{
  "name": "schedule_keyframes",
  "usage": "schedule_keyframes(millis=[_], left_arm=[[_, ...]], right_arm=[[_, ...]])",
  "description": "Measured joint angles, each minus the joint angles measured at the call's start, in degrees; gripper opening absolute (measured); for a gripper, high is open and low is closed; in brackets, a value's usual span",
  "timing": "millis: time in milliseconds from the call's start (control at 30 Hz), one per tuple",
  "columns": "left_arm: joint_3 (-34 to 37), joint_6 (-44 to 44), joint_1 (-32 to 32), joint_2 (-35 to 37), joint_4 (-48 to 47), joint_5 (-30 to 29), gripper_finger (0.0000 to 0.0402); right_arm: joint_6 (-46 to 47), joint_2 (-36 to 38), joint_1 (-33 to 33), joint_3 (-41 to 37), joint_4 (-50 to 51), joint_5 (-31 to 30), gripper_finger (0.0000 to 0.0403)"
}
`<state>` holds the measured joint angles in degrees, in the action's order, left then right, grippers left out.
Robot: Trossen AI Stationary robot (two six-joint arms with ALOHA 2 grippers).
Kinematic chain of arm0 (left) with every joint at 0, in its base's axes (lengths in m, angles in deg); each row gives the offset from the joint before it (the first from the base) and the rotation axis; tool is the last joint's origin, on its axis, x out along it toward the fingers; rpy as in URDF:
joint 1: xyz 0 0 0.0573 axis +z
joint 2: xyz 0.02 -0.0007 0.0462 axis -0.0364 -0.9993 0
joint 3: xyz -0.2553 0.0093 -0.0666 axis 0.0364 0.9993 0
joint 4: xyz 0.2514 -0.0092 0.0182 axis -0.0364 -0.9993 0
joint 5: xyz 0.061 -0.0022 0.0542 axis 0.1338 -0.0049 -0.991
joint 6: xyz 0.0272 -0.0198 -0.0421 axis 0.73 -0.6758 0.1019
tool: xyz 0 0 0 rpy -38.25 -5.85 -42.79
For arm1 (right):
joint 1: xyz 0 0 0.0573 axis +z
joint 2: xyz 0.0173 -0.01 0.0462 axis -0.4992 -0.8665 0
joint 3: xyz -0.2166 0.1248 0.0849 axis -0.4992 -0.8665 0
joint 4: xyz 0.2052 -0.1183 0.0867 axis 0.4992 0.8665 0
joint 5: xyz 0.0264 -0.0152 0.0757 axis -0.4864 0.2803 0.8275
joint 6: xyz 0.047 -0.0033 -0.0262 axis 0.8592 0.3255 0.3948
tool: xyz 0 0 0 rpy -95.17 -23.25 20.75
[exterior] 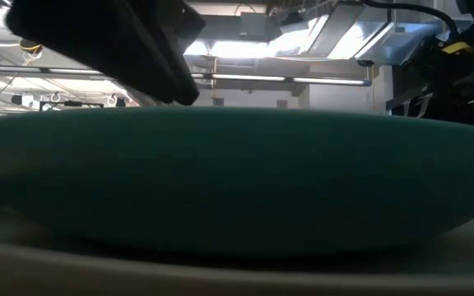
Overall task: Stack plastic plates
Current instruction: Stack the orange transparent plate on top of the green transparent plate, then return to Home Position
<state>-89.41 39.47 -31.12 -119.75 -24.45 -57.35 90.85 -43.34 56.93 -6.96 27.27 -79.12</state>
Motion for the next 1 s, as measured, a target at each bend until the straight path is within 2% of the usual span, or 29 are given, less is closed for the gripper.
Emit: schedule_keyframes(millis=[200, 400, 567, 700, 800, 1000], left_arm=[[0.0, -0.7, -0.7, 2.4, -4.5, 1.8, 0.0098], [0.0, -1.1, -1.1, 6.9, -9.9, -0.8, 0.0100], [0.6, 4.4, 0.5, 9.2, -9.3, -2.3, 0.0100], [3.0, 5.6, 3.7, 11.4, -8.4, -2.4, 0.0100], [6.8, 5.6, 6.2, 14.1, -6.1, -2.2, 0.0100], [19.9, 7.9, 11.3, 23.6, 9.4, -1.7, 0.0100]], right_arm=[[0.0, 0.0, 0.0, 0.0, 0.0, 0.0, 0.0145], [0.0, 0.0, 0.0, 0.0, -0.3, 0.0, 0.0145], [-1.8, 0.0, 0.0, 0.0, -3.7, -0.4, 0.0145], [-5.5, 0.2, 0.0, 0.0, -6.4, -0.5, 0.0145], [-8.0, 1.1, -0.9, 0.0, -6.6, -0.3, 0.0145], [-11.6, 4.8, -6.7, 0.0, -6.0, 2.4, 0.0145]])
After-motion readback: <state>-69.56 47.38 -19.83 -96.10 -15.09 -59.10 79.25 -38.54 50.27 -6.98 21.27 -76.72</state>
